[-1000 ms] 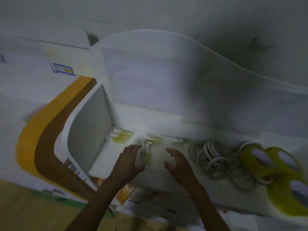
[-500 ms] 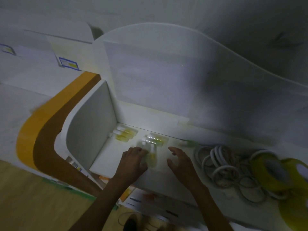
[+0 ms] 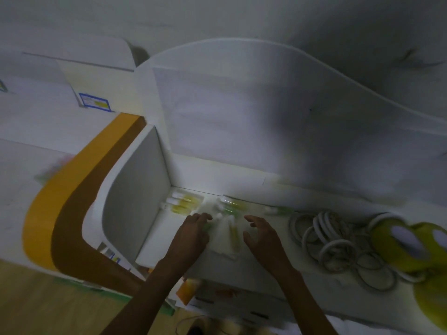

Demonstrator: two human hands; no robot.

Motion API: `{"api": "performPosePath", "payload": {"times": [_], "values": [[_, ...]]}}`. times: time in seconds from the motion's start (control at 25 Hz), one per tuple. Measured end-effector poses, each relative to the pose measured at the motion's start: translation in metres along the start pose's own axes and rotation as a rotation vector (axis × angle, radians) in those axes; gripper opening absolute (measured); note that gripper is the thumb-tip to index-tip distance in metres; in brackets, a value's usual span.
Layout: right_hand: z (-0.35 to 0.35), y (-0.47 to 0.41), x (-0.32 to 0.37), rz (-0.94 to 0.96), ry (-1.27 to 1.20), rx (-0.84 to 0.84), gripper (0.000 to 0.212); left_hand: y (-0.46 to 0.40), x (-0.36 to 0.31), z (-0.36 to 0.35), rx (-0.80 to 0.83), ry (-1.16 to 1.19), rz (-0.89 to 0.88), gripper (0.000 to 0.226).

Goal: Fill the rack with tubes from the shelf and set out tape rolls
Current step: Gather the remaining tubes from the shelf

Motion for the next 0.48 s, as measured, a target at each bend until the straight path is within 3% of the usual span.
{"api": "performPosePath", "payload": {"times": [0.12, 0.48], "values": [[-0.002, -0.004, 0.003, -0.012, 0.021, -0.035, 0.041, -0.004, 0.003, 0.019, -0.087, 0.097, 0.023, 0.044], [-0.004, -0.03, 0.023, 0.03, 0.197, -0.149, 0.038, -0.019, 0.008, 0.071, -0.301, 0.455, 0.125, 0.019]]}}
Point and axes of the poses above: each hand's wrist, its own y-axis away from the middle knuckle, its own z-axis out of the back of the hand, x = y × z, the point moved 7 cm from there along -y, towards the middle knuckle, and after that the axes turned 7 degrees about -x, right-handed, at the moved point
